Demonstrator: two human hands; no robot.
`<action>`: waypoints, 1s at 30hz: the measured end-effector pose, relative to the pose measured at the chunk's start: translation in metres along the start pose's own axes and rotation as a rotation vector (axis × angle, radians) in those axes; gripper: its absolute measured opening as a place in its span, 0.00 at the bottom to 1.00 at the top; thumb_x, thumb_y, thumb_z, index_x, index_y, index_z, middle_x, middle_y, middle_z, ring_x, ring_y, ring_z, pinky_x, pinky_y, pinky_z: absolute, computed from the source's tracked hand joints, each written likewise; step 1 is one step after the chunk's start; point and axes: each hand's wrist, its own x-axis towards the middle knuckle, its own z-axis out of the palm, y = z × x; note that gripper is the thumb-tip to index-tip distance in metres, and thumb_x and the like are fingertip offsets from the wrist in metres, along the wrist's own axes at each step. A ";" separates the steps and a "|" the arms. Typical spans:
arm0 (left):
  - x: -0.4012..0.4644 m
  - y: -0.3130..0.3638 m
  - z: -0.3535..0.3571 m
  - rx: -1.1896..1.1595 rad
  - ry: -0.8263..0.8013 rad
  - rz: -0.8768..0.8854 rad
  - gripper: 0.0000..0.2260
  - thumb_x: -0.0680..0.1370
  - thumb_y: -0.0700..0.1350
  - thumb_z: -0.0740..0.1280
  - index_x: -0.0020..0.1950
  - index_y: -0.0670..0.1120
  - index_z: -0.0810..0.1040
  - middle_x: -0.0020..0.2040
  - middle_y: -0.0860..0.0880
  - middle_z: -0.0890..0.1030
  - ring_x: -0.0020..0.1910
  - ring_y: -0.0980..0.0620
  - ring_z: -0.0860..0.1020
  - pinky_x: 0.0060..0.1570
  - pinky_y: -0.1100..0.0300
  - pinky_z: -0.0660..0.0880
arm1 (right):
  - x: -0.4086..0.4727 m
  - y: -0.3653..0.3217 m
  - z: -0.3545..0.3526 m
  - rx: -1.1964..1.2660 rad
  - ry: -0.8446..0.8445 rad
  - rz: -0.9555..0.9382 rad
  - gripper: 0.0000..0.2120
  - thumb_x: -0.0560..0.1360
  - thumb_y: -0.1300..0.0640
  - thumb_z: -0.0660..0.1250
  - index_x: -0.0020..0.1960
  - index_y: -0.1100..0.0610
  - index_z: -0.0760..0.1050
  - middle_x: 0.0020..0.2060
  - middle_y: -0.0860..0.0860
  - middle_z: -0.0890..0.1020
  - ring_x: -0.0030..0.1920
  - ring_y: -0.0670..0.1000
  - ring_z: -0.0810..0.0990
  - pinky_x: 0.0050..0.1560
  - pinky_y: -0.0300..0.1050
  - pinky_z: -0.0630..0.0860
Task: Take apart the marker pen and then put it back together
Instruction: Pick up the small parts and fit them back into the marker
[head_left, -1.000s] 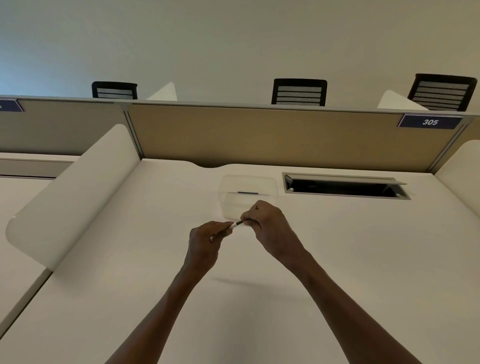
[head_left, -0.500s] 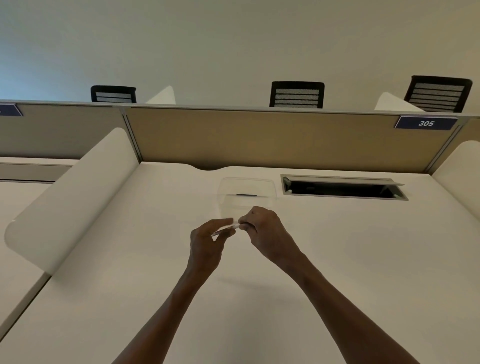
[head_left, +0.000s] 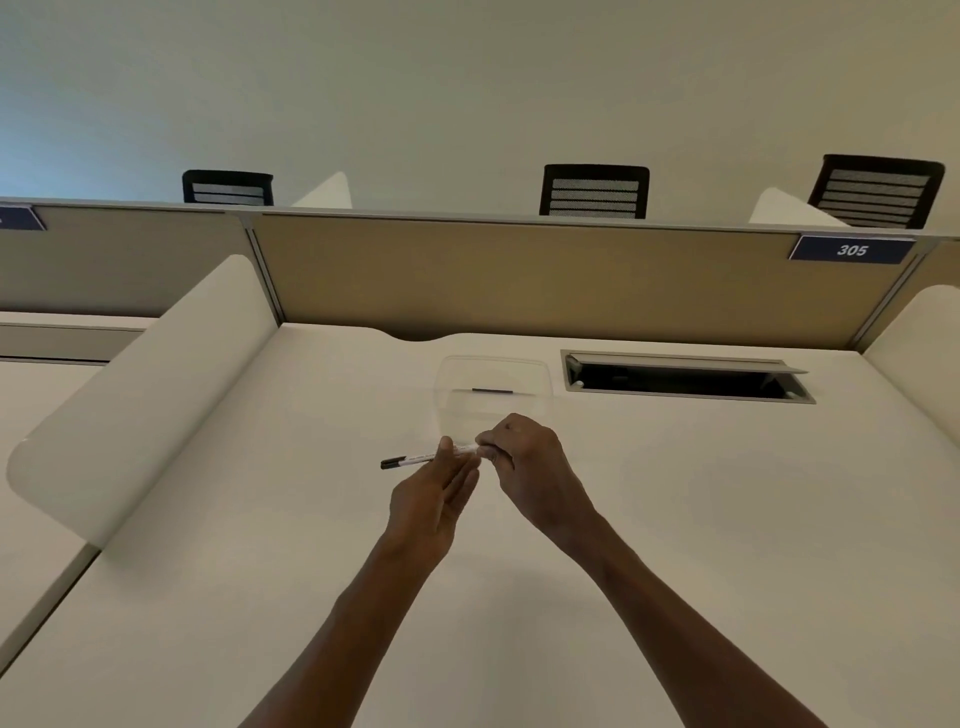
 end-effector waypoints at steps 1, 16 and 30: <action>0.000 0.001 0.002 -0.056 0.005 -0.020 0.09 0.75 0.42 0.71 0.48 0.36 0.82 0.46 0.39 0.86 0.45 0.48 0.86 0.38 0.61 0.82 | 0.000 0.001 0.000 0.003 -0.003 -0.003 0.07 0.75 0.64 0.70 0.52 0.62 0.83 0.40 0.57 0.82 0.40 0.55 0.81 0.40 0.46 0.78; 0.001 0.006 0.011 -0.096 -0.064 0.046 0.06 0.78 0.36 0.67 0.50 0.35 0.80 0.45 0.41 0.86 0.46 0.48 0.85 0.41 0.60 0.82 | 0.006 0.000 -0.002 0.272 0.068 0.295 0.03 0.71 0.62 0.74 0.45 0.59 0.85 0.35 0.51 0.85 0.30 0.39 0.76 0.35 0.29 0.70; -0.001 0.012 0.003 -0.143 -0.029 0.056 0.08 0.77 0.37 0.68 0.53 0.34 0.79 0.44 0.41 0.86 0.45 0.47 0.86 0.39 0.60 0.82 | 0.009 0.004 0.001 0.071 -0.021 0.009 0.06 0.75 0.60 0.70 0.49 0.61 0.83 0.38 0.55 0.85 0.38 0.53 0.80 0.40 0.49 0.76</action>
